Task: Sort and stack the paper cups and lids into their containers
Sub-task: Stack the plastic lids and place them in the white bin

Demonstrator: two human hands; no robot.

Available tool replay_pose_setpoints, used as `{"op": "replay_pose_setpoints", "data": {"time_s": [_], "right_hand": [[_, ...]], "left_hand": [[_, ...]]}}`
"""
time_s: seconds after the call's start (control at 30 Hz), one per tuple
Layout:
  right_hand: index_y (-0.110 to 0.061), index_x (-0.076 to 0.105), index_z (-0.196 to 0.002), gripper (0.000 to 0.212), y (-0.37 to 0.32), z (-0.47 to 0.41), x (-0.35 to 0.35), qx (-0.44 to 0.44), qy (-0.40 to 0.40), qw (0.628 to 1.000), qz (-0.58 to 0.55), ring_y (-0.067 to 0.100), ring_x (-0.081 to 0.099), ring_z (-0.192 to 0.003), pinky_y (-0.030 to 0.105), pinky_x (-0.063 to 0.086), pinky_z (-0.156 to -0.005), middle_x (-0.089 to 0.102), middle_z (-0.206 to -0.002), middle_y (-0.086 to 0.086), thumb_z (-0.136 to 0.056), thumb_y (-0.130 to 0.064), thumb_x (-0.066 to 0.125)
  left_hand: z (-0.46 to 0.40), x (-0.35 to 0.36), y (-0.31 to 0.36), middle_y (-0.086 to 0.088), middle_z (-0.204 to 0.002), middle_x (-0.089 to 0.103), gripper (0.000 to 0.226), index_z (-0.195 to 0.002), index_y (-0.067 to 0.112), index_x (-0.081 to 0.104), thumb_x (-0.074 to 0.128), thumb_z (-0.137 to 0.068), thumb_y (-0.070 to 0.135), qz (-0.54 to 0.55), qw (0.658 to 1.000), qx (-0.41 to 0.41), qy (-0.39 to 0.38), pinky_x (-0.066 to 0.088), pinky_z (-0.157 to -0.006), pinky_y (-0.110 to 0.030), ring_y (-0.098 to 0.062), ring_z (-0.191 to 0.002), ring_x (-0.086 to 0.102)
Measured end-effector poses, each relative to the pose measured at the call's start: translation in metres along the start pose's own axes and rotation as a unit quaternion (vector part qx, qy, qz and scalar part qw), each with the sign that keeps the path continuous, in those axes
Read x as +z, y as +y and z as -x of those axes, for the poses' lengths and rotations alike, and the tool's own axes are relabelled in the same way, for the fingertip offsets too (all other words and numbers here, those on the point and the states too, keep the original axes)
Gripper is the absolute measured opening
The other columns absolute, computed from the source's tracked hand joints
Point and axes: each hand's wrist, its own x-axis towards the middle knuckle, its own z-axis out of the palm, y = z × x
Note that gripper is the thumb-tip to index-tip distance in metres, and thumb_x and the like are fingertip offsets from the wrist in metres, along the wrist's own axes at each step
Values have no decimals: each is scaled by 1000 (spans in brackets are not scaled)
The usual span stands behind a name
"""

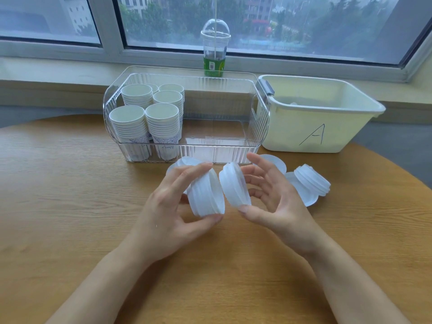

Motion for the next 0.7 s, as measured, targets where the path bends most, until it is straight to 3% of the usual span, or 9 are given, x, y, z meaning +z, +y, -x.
{"op": "replay_pose_setpoints", "data": {"time_s": [0.2, 0.37, 0.57, 0.7], "right_hand": [[-31, 37, -158, 100, 4, 1, 5, -8, -42, 999, 20, 26, 54, -138, 43, 48, -114, 58, -136, -6, -75, -7, 87], [-30, 41, -156, 97, 4, 1, 5, -7, -53, 998, 23, 27, 52, -141, 41, 47, -116, 53, -145, 11, -75, -8, 90], [-29, 46, -153, 92, 2, 1, 3, -10, -75, 996, 42, 26, 51, -141, 42, 45, -117, 53, -145, 2, -76, -9, 91], [-28, 46, -154, 93, 1, 0, 2, -7, -86, 994, 59, 25, 51, -142, 42, 45, -118, 51, -147, 2, -76, -10, 93]], "left_hand": [[0, -1, 3, 6, -142, 57, 80, -150, 23, 52, 86, -80, 42, 11, 1000, 9, -14, 52, -95, -28, -21, -133, 56], [-1, -3, 8, 11, -143, 56, 80, -150, 25, 52, 87, -79, 40, 30, 999, 16, -35, 50, -95, -20, -20, -136, 54], [-1, -3, 10, 10, -144, 56, 85, -149, 26, 52, 95, -76, 30, 35, 998, 13, -48, 48, -93, -14, -20, -136, 55], [-1, -4, 12, 12, -146, 56, 85, -150, 27, 52, 94, -77, 37, 37, 998, 17, -52, 48, -93, -13, -16, -136, 55]]}}
